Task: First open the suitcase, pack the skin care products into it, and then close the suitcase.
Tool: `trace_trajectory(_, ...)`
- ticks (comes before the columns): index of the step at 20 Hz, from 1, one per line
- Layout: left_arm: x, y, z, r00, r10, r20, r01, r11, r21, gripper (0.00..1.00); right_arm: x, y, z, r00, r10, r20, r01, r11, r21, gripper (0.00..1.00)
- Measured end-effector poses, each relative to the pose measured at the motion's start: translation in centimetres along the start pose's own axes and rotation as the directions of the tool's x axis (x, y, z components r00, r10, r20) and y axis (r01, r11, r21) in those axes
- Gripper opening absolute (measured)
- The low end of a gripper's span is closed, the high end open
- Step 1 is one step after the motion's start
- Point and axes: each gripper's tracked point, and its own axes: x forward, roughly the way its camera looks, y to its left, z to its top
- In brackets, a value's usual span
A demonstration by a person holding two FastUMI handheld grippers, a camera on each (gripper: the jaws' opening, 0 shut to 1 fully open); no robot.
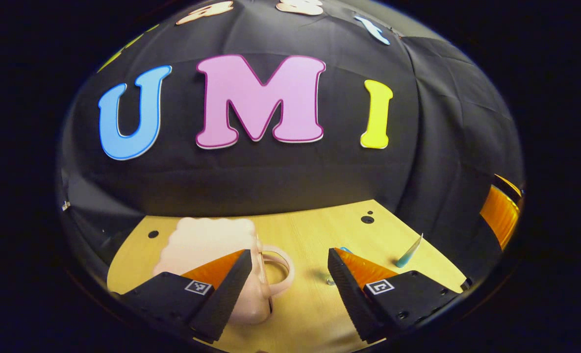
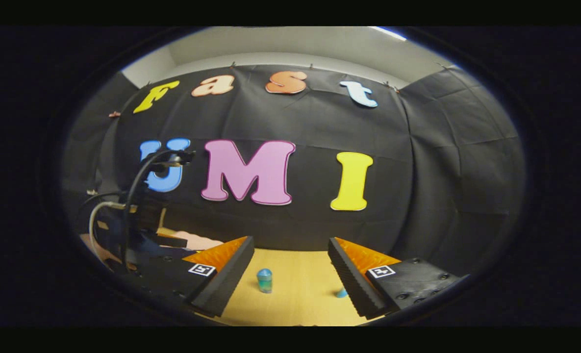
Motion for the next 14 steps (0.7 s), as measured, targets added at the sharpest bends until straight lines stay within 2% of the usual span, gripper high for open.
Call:
trace_trajectory(4, 5.5, -0.9, -2.8, 0.994, 0.003, -0.106, -0.006, 1.0, -0.027, 0.98, 0.9, -2.3, -3.3, 0.996, -0.032, -0.079, 0.032, 0.999, 0.001, 0.96)
trace_trajectory(6, 7.7, -0.8, -4.2, 0.985, 0.02, -0.169, -0.027, 0.999, -0.04, 0.98, 1.8, -3.8, -4.9, 0.987, -0.081, -0.141, 0.082, 0.997, 0.002, 0.96)
trace_trajectory(8, 9.3, -0.4, -5.2, 0.976, 0.042, -0.215, -0.059, 0.996, -0.073, 0.89, 2.3, -4.7, -5.7, 0.978, -0.11, -0.177, 0.116, 0.993, 0.025, 0.96)
trace_trajectory(10, 10.7, -0.2, -6.5, 0.965, 0.046, -0.257, -0.076, 0.991, -0.107, 0.88, 2.9, -5.6, -5.7, 0.974, -0.136, -0.182, 0.148, 0.988, 0.053, 0.96)
trace_trajectory(14, 13.0, 0.7, -8.3, 0.94, 0.102, -0.325, -0.14, 0.986, -0.095, 0.87, 3.5, -6.2, -7.4, 0.963, -0.135, -0.234, 0.148, 0.988, 0.039, 0.96)
